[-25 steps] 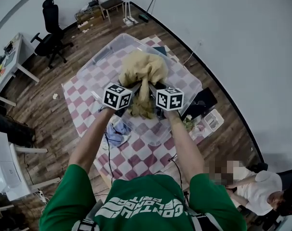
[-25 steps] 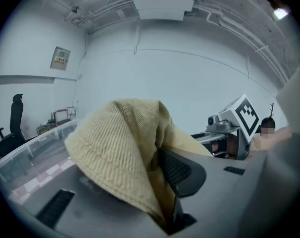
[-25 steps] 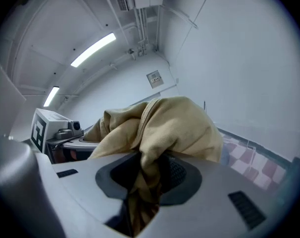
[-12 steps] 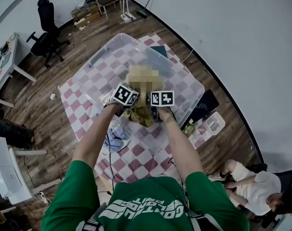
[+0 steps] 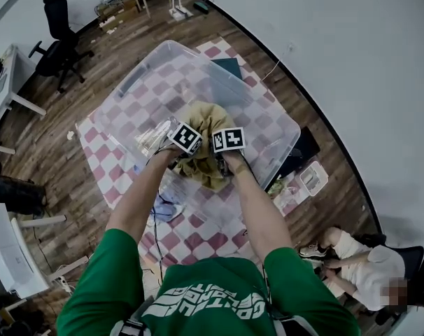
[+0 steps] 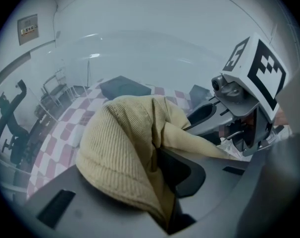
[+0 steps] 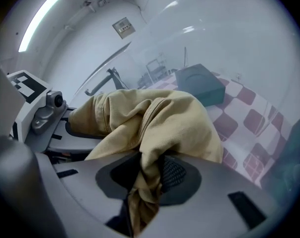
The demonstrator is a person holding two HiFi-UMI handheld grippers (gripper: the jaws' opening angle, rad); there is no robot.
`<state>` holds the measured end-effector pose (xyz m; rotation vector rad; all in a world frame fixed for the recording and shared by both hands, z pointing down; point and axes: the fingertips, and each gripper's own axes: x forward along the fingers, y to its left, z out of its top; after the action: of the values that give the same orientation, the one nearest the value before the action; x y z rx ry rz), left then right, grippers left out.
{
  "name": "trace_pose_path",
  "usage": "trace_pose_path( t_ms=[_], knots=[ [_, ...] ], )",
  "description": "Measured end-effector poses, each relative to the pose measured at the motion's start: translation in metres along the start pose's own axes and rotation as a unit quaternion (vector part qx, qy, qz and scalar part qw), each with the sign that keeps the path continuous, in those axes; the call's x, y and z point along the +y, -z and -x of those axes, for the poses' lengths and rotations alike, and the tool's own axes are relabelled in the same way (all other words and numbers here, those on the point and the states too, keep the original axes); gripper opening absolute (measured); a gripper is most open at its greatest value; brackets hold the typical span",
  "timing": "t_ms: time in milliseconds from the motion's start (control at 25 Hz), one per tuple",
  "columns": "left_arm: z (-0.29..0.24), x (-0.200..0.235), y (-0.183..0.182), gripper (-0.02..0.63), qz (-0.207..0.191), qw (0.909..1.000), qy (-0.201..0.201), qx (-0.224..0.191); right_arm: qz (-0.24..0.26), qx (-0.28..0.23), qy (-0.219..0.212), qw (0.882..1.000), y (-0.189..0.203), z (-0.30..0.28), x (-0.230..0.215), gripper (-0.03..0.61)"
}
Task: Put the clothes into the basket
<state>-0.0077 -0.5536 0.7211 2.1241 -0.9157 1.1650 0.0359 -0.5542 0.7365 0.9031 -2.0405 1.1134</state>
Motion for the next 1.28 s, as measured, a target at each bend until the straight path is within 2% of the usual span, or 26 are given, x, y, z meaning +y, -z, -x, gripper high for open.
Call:
trace_pose_path(
  t_ms=[200,560,640,800,960,1120,1280],
  knots=[
    [-0.020,0.007,0.025,0.072,-0.001,0.9989,-0.009,0.047,0.037,0.048,0.019,0.998,0.014,-0.021,0.000,0.091],
    [-0.029,0.008,0.033,0.076,-0.020,0.9979,-0.014,0.060,0.034,0.053,0.016,0.998,0.019,-0.027,0.000,0.094],
    [-0.027,0.010,0.034,0.094,-0.027,0.9972,-0.024,0.066,0.027,0.048,0.023,0.998,0.019,-0.023,-0.001,0.098],
    [-0.014,0.022,0.031,0.172,-0.063,0.9921,-0.076,0.078,0.023,0.036,0.035,0.998,0.016,-0.011,-0.002,0.129],
    [0.011,0.035,0.016,0.198,-0.088,0.9875,-0.115,0.063,0.028,0.019,0.036,0.999,0.009,0.006,0.005,0.186],
    [0.042,0.033,-0.008,0.198,-0.083,0.9868,-0.137,0.024,0.035,-0.006,0.047,0.998,0.001,0.031,0.010,0.193],
    [0.070,0.027,-0.019,0.198,-0.101,0.9825,-0.156,0.013,0.034,-0.031,0.048,0.998,-0.005,0.056,0.019,0.192]
  ],
)
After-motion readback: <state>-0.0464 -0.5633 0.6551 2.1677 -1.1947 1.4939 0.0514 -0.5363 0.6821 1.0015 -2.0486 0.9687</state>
